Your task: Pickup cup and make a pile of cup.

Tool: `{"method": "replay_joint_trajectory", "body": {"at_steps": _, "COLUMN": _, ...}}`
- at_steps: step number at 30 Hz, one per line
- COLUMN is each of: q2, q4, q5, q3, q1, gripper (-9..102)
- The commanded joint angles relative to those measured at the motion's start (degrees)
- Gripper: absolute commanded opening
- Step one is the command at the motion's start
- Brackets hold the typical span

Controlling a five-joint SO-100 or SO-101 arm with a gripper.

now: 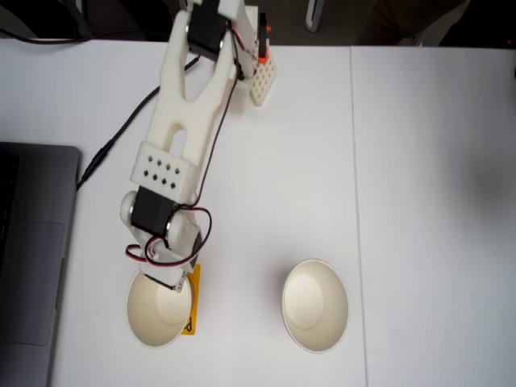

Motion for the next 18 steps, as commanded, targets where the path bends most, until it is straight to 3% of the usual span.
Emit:
{"method": "replay_joint_trajectory", "body": {"at_steps": 1, "q2": 1.6, "q4": -1.1, "q5": 0.4, "q3": -4.4, "q1": 0.9, "gripper": -8}}
{"method": "replay_joint_trajectory", "body": {"at_steps": 18, "q2": 13.2, "q4": -1.1, "q5": 0.4, "q3": -5.0, "q1": 0.2, "gripper": -7}}
